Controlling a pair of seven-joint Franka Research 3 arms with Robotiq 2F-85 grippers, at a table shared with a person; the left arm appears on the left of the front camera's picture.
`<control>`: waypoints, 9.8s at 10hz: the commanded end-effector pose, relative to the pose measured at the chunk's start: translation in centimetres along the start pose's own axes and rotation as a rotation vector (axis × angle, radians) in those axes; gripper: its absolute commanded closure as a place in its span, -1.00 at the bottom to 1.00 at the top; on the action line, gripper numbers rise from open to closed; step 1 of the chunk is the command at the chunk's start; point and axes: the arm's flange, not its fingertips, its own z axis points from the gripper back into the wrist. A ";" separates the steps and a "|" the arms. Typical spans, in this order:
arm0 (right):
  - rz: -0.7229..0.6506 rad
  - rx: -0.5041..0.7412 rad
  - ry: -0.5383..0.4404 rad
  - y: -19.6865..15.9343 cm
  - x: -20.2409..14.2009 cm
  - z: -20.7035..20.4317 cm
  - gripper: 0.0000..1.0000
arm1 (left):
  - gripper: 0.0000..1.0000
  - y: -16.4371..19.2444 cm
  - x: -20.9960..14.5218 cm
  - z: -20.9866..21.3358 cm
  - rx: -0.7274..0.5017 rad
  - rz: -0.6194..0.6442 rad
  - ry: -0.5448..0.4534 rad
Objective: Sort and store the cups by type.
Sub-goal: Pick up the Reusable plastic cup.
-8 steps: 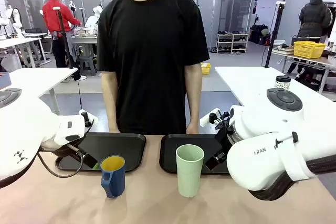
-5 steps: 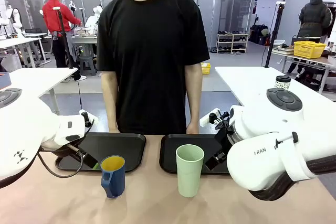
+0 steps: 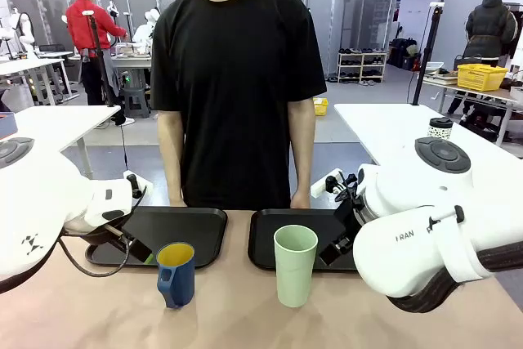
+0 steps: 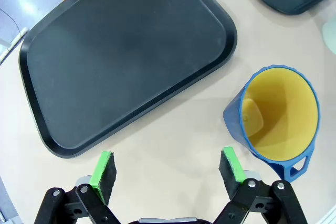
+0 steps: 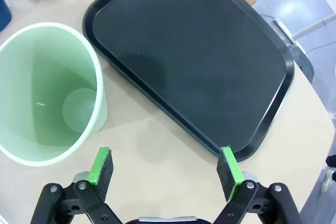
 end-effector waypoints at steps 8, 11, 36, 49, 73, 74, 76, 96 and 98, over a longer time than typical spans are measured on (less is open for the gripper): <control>-0.003 0.001 0.000 0.0 0.0 0.0 -1.00 | -1.00 0.0 0.0 0.0 0.000 0.001 0.000; -0.003 0.001 0.000 0.0 0.0 0.0 -1.00 | -1.00 0.0 0.0 0.0 0.000 0.001 0.000; -0.394 -0.061 0.133 -16.9 2.1 -0.2 -1.00 | -1.00 15.5 1.2 2.4 0.062 0.221 -0.109; -0.404 -0.086 0.135 -16.5 1.9 -0.7 -1.00 | -1.00 15.2 0.4 2.4 0.081 0.232 -0.099; 0.895 0.032 0.170 -11.3 0.8 5.1 -1.00 | -1.00 15.2 0.4 2.4 0.081 0.232 -0.099; 0.895 0.032 0.170 -11.3 0.8 5.1 -1.00 | -1.00 15.2 0.4 2.4 0.081 0.232 -0.099; 0.895 0.032 0.170 -11.3 0.8 5.1 -1.00 | -1.00 15.2 0.4 2.4 0.081 0.232 -0.099; 0.553 0.876 -0.806 -10.8 -5.1 -14.4 -1.00 | -1.00 15.2 0.4 2.4 0.081 0.232 -0.099; 0.554 0.898 -0.773 -10.8 -5.4 -14.2 -1.00 | -1.00 15.2 0.4 2.4 0.081 0.232 -0.099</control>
